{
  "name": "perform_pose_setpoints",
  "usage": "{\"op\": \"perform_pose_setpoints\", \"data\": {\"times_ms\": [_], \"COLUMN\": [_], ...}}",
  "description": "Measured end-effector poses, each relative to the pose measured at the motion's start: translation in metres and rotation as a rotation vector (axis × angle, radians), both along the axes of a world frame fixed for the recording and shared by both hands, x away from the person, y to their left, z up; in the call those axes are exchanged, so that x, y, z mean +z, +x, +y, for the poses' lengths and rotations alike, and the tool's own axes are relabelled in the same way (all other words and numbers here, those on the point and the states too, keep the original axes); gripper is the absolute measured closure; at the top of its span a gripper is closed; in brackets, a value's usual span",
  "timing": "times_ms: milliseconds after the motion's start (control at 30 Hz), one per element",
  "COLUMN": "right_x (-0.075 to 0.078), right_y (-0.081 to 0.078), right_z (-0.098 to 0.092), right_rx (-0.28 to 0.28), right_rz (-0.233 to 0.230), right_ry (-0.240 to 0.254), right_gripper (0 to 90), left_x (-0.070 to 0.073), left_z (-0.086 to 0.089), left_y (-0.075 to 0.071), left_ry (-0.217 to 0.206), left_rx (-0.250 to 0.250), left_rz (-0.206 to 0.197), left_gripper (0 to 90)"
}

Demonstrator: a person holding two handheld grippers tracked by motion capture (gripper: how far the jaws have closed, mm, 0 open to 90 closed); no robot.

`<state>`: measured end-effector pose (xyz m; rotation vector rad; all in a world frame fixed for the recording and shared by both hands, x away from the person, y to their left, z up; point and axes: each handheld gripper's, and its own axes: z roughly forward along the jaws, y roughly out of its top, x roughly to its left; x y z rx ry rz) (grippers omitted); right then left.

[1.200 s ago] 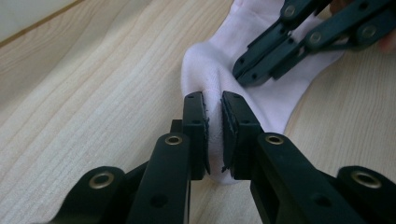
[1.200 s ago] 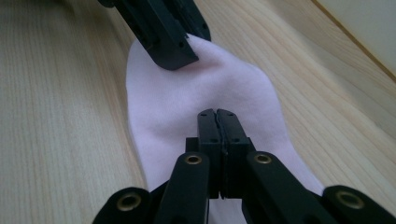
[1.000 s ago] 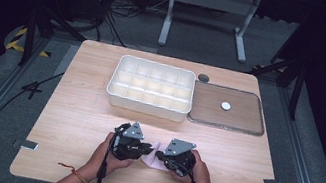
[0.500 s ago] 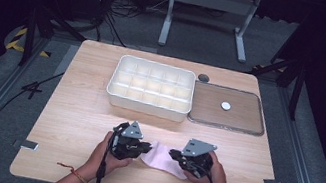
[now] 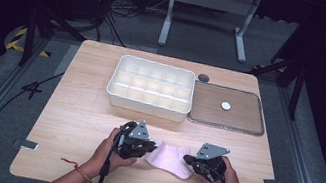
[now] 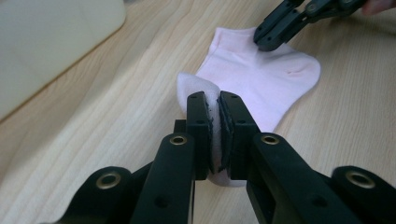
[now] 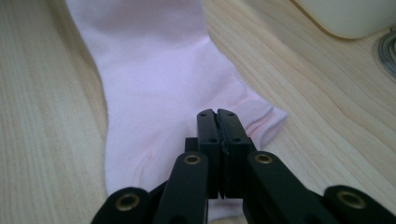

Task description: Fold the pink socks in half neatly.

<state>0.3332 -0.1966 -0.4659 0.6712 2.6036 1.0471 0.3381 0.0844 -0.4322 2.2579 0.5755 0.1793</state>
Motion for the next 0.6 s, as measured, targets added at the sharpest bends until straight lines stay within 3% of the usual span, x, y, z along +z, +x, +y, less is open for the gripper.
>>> {"op": "perform_pose_setpoints", "data": {"times_ms": [100, 267, 400, 467, 600], "right_x": [-0.002, 0.007, 0.006, 0.003, 0.000], "right_y": [0.003, 0.001, -0.001, 0.000, 0.004], "right_z": [-0.001, 0.004, 0.025, 0.035, 0.052], "right_rx": [-0.013, -0.007, 0.042, 0.055, 0.082], "right_rz": [0.000, -0.027, -0.032, -0.026, -0.019], "right_ry": [-0.006, 0.041, 0.033, 0.024, 0.013], "right_gripper": [89.5, 89.4, 89.6, 89.6, 89.6], "left_x": [0.001, 0.000, 0.005, 0.006, 0.005], "left_z": [-0.004, -0.008, -0.008, -0.009, -0.012], "left_y": [0.000, 0.000, 0.000, -0.001, -0.001], "left_ry": [0.019, 0.027, -0.013, -0.001, -0.027], "left_rx": [-0.011, 0.003, 0.014, 0.004, 0.003], "left_rz": [-0.003, -0.012, -0.013, -0.020, -0.014], "left_gripper": [83.3, 83.2, 83.3, 83.3, 83.3]}}
